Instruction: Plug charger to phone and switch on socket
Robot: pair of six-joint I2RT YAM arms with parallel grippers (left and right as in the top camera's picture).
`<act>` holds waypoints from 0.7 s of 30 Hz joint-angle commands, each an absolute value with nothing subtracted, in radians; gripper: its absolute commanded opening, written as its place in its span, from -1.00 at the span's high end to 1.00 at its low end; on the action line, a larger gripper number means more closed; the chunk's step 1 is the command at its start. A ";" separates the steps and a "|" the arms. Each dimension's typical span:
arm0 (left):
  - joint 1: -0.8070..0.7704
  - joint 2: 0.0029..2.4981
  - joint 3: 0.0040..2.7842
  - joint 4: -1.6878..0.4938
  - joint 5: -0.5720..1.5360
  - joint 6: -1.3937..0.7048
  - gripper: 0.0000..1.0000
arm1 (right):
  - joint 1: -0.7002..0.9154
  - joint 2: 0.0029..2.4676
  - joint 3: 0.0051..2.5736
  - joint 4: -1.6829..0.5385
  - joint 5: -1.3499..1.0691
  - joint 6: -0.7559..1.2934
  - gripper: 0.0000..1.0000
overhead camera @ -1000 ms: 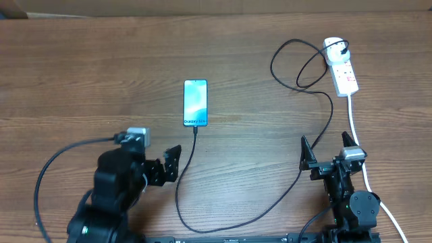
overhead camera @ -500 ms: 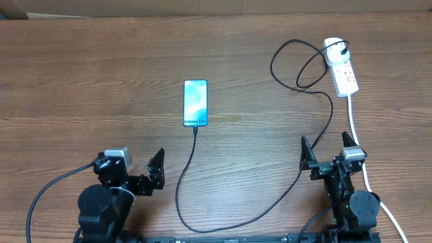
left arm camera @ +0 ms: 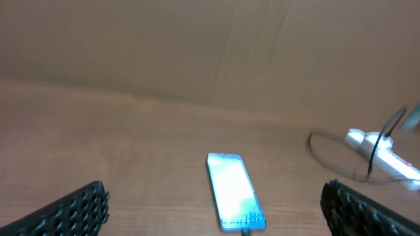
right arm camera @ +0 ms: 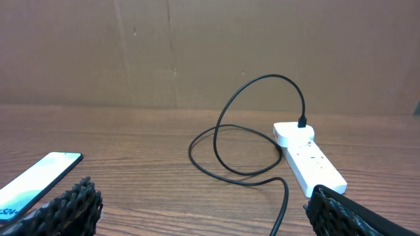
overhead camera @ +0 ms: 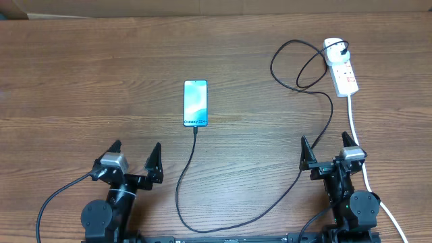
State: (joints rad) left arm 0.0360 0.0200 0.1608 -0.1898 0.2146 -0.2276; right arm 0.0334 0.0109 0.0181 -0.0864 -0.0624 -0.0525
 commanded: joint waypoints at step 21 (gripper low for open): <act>0.051 0.003 0.005 -0.075 0.045 -0.089 -0.99 | 0.038 0.003 0.008 -0.081 -0.053 -0.054 -1.00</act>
